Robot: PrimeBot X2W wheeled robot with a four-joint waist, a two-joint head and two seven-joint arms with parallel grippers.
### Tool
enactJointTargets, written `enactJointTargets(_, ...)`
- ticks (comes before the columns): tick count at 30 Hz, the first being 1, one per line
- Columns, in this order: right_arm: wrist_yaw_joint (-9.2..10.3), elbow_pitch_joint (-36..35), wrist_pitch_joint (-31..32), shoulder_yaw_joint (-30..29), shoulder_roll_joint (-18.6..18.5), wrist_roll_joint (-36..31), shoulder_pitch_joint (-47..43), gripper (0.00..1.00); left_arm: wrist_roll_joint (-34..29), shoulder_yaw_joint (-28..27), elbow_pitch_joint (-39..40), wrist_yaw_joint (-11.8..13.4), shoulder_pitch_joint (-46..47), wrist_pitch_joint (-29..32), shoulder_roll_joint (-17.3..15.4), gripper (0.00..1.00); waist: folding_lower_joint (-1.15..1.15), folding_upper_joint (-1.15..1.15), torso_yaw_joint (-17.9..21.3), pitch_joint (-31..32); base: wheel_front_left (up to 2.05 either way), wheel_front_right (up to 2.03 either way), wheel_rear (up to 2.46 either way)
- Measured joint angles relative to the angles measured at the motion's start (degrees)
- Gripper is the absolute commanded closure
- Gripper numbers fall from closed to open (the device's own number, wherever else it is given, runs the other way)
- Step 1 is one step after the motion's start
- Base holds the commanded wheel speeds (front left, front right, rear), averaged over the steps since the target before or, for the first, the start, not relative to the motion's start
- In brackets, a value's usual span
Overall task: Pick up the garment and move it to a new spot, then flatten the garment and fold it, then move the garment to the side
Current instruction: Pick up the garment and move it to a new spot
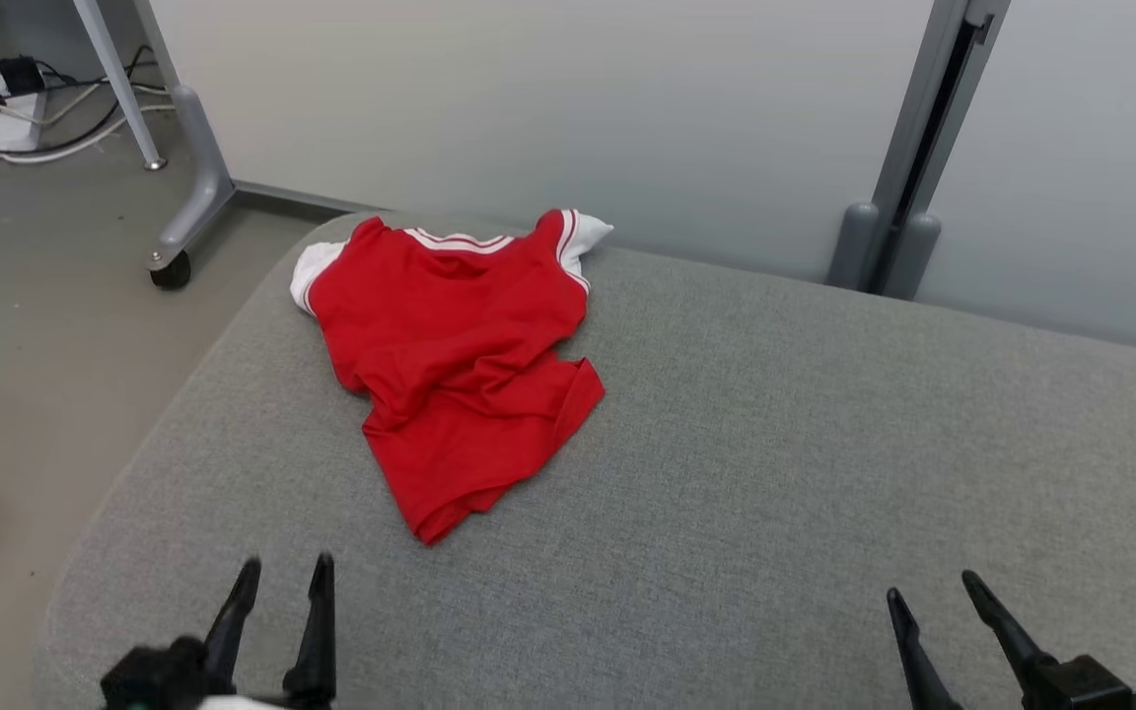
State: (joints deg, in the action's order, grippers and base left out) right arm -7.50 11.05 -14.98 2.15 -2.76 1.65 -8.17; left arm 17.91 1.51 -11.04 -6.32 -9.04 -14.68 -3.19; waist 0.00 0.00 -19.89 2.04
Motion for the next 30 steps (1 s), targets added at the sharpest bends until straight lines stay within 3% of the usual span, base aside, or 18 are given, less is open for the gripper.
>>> enactJointTargets(2,0.00,-0.6,0.0,0.0,-0.4,-0.8,1.1,0.00,1.4,1.6,-1.7,-0.4,5.2,2.3,-0.8,0.00,0.00,0.00,0.1,-1.9,0.00,0.00,0.00)
enactJointTargets(9,0.00,-2.5,0.0,1.1,-7.1,-2.1,10.1,0.00,8.6,6.0,-9.9,-1.1,29.4,11.6,-4.0,0.00,0.00,0.00,1.0,-13.4,0.00,0.00,0.00)
enactJointTargets(15,0.00,-3.2,0.0,3.0,-10.8,-2.1,15.0,0.00,12.4,9.4,-23.8,-1.1,45.1,18.3,-7.2,0.00,0.00,0.00,2.5,-23.5,0.00,0.00,0.00)
enactJointTargets(18,-0.01,-4.4,-0.2,4.0,-11.8,-1.6,16.7,0.00,13.9,10.6,-33.4,-1.1,51.4,21.5,-7.3,0.00,0.00,0.00,4.0,-28.2,0.00,0.00,0.00)
enactJointTargets(21,-0.02,-4.8,-0.4,4.3,-11.9,-1.5,17.6,0.00,14.8,12.6,-38.1,-1.1,54.3,23.3,-7.5,0.01,0.00,0.00,5.6,-29.9,0.00,0.00,0.00)
enactJointTargets(23,-0.02,-4.7,-0.5,4.4,-11.6,-1.3,17.9,0.00,15.9,14.2,-38.9,-1.1,55.3,22.4,-8.3,1.00,0.00,0.00,6.5,-30.1,0.00,0.00,0.00)
enactJointTargets(30,0.00,-1.7,-0.2,4.7,-8.7,-0.2,17.8,0.00,19.5,22.7,-36.9,-1.1,53.2,18.4,-11.1,1.00,0.00,0.00,7.6,-25.6,0.00,0.00,0.00)
